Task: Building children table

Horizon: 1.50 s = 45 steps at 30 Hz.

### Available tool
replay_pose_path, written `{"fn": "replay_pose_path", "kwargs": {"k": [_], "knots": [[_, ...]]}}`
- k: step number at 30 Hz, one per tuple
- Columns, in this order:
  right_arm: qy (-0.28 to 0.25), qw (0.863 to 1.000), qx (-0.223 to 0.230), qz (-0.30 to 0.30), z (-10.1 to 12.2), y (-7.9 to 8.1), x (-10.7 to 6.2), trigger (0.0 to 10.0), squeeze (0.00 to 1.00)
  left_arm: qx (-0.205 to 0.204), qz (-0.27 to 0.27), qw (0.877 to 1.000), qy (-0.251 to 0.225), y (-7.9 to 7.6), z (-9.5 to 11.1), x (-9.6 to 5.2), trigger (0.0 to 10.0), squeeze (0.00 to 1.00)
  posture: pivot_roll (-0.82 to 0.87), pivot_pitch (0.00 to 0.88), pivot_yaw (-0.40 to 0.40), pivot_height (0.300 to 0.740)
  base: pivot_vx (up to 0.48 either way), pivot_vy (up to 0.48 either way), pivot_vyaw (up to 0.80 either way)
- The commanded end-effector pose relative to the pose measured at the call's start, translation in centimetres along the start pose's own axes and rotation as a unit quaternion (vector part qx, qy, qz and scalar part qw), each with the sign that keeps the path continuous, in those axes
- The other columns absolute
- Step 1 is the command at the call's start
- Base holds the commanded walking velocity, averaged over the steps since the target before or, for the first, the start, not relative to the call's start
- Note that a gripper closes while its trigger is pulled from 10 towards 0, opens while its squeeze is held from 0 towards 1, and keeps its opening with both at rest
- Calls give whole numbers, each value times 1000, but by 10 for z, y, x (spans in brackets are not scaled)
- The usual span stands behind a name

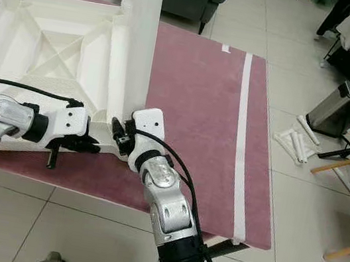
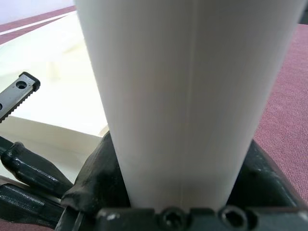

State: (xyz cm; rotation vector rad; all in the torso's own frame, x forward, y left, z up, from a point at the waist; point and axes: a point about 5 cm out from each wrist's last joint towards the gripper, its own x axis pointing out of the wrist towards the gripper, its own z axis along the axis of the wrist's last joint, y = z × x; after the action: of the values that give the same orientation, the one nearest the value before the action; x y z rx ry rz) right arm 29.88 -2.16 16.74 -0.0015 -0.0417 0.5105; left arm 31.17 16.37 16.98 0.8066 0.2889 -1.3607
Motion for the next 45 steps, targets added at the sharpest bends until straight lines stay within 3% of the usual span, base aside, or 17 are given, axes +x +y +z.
{"fn": "replay_pose_path", "kwargs": {"k": [1, 3, 4, 6, 7, 10, 12, 13, 17, 23, 33, 34, 35, 37, 38, 43, 45], "knots": [[57, 997, 26, -52, -28, -9, -6, 10000, 0, 33, -85, 995, -28, -17, 11, 14, 0, 0, 214, 138, -77, 740, 0, 0, 0], [49, 998, 22, -38, -26, -9, -6, 10000, 0, 33, -85, 995, -28, -17, 11, 14, 0, 0, 215, 137, -77, 740, 0, 0, 0], [33, 999, 17, -12, -21, -10, -5, 10000, 1000, 32, -85, 995, -27, -17, 10, 14, 0, 0, 217, 137, -78, 740, 0, 0, 0], [2, 999, 11, 53, -10, -12, -4, 10000, 1000, 32, -86, 996, -25, -17, 10, 13, 0, 0, 217, 137, -78, 740, 0, 0, 0], [-11, 995, 4, 96, -3, -13, -4, 10000, 0, 32, -86, 995, -24, -17, 9, 12, 0, 0, 220, 135, -78, 740, 0, 0, 0], [-11, 995, 4, 96, -3, -13, -4, 10000, 0, 32, -86, 995, -24, -17, 9, 12, 0, 0, 220, 135, -78, 740, 0, 0, 0], [-20, 991, -6, 129, 4, -14, -4, 10000, 0, 32, -87, 995, -23, -18, 9, 12, 0, 0, 220, 134, -78, 740, 0, 0, 0], [-27, 985, -25, 171, 11, -20, -5, 10000, 0, 34, -90, 995, -21, -19, 9, 11, 0, 0, 222, 132, -78, 740, 0, 0, 0], [-25, 970, -55, 237, 24, -33, -8, 10000, 0, 39, -100, 994, -14, -23, 7, 6, 0, 0, 228, 129, -82, 740, 0, 0, 0], [2, 945, -77, 318, 24, -41, -14, 10000, 0, 46, -117, 992, 3, -30, 2, -7, 0, 0, 240, 129, -84, 740, 0, 0, 0], [19, 937, -74, 342, 17, -42, -13, 9529, 0, 43, -120, 992, 9, -33, 0, -11, 0, 0, 248, 128, -85, 740, 0, 0, 0], [19, 937, -71, 341, 16, -41, -13, 1647, 0, 42, -119, 992, 8, -33, 0, -11, 0, 0, 248, 128, -85, 740, 0, 0, 0], [19, 939, -66, 336, 15, -41, -12, 0, 0, 42, -117, 992, 7, -33, 0, -10, 0, 0, 246, 126, -86, 740, 0, 0, 0], [22, 943, -64, 325, 13, -41, -10, 0, 0, 42, -116, 992, 5, -33, 1, -10, 0, 0, 244, 123, -86, 740, 0, 0, 0], [33, 954, -68, 291, 7, -41, -7, 0, 0, 42, -114, 993, 1, -33, 3, -8, 0, 0, 240, 123, -88, 740, 0, 0, 0], [45, 963, -77, 255, 1, -42, -4, 0, 0, 42, -113, 993, -3, -33, 4, -6, 0, 0, 240, 123, -88, 740, 0, 0, 0], [56, 977, -72, 190, -7, -41, -2, 0, 0, 41, -108, 993, -11, -32, 7, -3, 0, 0, 237, 126, -91, 740, 0, 0, 0]]}}
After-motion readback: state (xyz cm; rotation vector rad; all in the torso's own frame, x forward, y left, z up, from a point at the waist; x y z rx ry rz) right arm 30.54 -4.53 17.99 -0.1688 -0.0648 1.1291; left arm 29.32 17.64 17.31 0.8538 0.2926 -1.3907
